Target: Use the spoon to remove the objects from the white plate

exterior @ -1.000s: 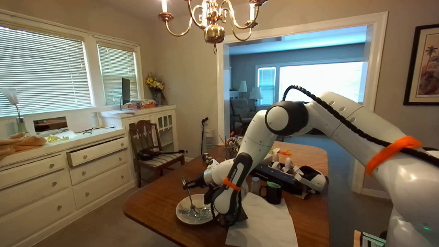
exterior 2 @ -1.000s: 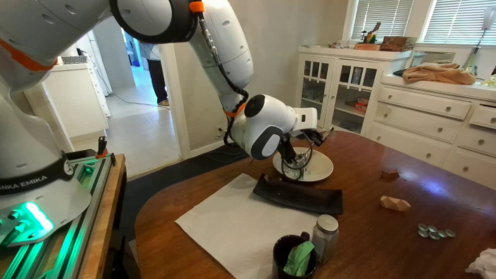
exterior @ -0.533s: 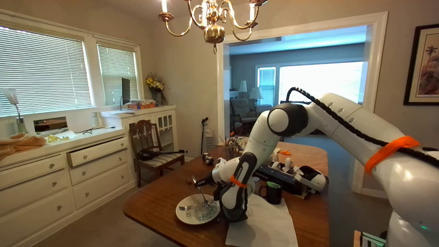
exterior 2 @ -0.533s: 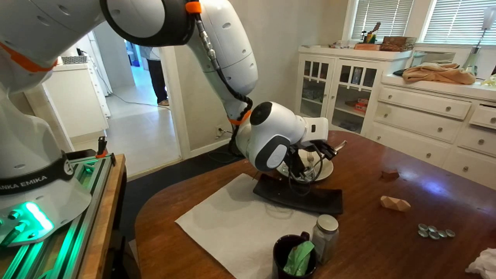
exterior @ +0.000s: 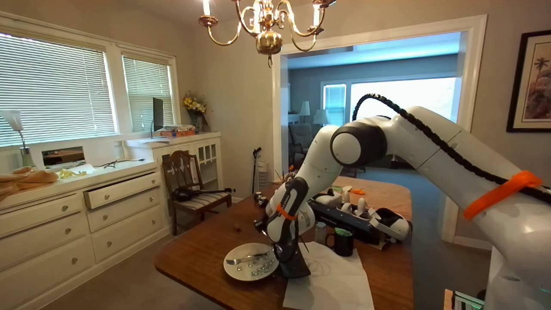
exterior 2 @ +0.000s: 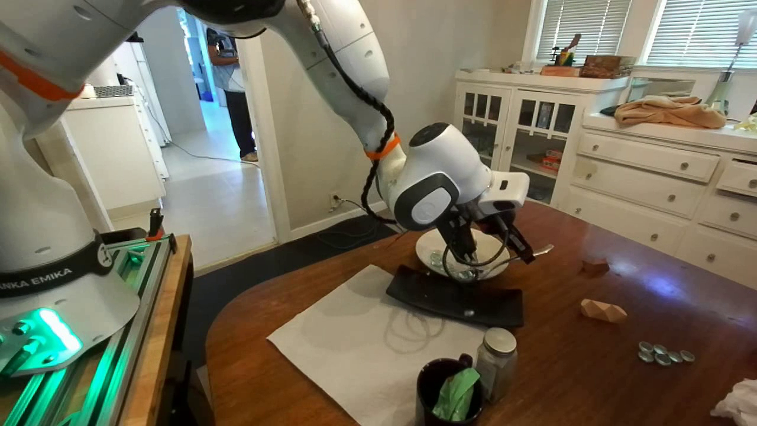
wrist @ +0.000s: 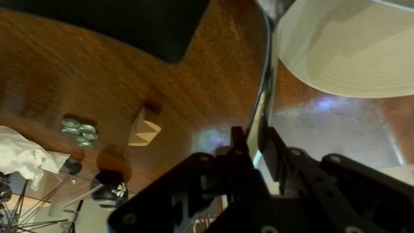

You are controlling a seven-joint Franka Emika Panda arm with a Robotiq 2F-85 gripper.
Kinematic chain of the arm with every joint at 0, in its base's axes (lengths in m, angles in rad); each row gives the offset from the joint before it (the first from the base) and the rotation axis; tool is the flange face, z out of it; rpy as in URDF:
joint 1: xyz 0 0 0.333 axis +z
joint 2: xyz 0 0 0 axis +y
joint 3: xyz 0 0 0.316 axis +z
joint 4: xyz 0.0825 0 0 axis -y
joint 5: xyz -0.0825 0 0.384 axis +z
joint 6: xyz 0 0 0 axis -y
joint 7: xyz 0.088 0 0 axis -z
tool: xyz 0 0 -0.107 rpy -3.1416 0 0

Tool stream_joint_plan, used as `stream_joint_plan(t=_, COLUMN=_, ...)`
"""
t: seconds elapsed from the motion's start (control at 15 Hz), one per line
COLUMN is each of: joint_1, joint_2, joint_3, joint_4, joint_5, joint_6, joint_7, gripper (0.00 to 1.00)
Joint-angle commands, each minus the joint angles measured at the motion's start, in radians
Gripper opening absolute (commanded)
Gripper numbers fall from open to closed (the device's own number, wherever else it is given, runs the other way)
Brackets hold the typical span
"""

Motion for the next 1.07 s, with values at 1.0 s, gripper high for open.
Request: stream_joint_plan(t=1.0, joint_1=0.088, joint_2=-0.156, joint_3=-0.119, joint_4=-0.153, joint_5=0.212, joint_6=0.085, joint_7=0.100, gripper=0.05)
